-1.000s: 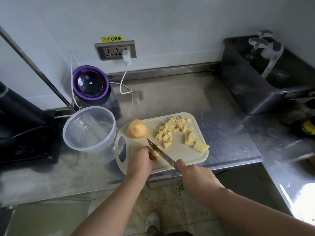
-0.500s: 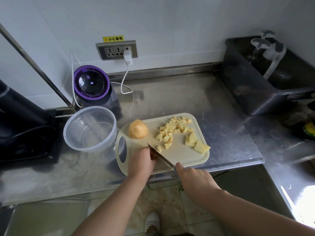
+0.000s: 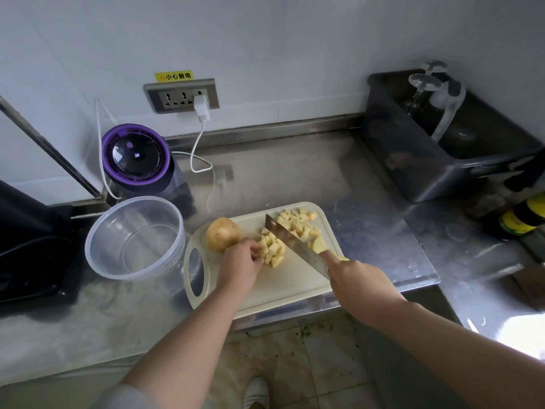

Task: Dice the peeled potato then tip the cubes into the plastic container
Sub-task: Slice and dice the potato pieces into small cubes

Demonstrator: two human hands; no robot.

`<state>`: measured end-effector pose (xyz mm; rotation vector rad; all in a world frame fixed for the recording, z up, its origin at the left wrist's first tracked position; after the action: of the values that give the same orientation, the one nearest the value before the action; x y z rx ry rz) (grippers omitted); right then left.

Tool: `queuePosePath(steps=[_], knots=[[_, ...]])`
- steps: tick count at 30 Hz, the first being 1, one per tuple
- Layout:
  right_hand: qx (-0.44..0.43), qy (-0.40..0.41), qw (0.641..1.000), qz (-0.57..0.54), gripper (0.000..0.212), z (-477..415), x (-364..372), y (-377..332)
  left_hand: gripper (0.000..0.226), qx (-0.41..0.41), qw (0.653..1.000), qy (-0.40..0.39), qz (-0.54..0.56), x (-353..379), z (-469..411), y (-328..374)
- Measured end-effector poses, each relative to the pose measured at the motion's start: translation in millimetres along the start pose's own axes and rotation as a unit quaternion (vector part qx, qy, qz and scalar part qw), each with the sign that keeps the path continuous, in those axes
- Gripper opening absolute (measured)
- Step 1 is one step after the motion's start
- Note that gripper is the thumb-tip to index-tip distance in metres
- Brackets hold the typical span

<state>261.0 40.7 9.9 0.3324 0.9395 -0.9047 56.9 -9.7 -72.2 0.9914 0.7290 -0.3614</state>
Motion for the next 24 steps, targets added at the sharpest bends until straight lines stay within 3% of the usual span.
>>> queuePosePath(steps=[2,7,10,12,16,20,24], knots=[[0.01,0.018,1.0,-0.007,0.041,-1,-3,6,0.028,0.001,1.0,-0.013,0.006,-4,3,-1],[0.037,0.059,0.997,-0.02,0.024,5,-15,22,0.023,0.07,0.992,0.002,-0.101,-12,12,16],[0.055,0.068,0.996,-0.027,0.017,12,-23,30,0.032,0.137,0.977,-0.056,-0.151,-1,3,44],[0.071,0.077,0.994,-0.033,0.014,16,-26,36,0.046,0.187,0.95,-0.117,-0.221,12,-8,63],[0.095,0.089,0.991,-0.034,0.019,22,-27,47,0.059,0.237,0.852,-0.207,-0.419,25,-24,98],[0.098,0.091,0.99,-0.046,0.023,26,-23,55,0.045,0.253,0.777,-0.202,-0.54,25,-29,117],[0.096,0.082,0.991,-0.05,0.012,31,-21,55,0.04,0.267,0.745,-0.18,-0.584,25,-29,116]])
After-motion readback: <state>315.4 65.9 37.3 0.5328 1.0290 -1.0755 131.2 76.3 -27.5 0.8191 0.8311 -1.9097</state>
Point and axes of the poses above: each hand's wrist, its own z-axis away from the middle knuckle, its own x-axis out of the palm, y = z × x, the point moved 1 cm from there along -z, towards the middle knuckle, and after that the axes turned 12 degrees about -y, right-handed, at the moved point
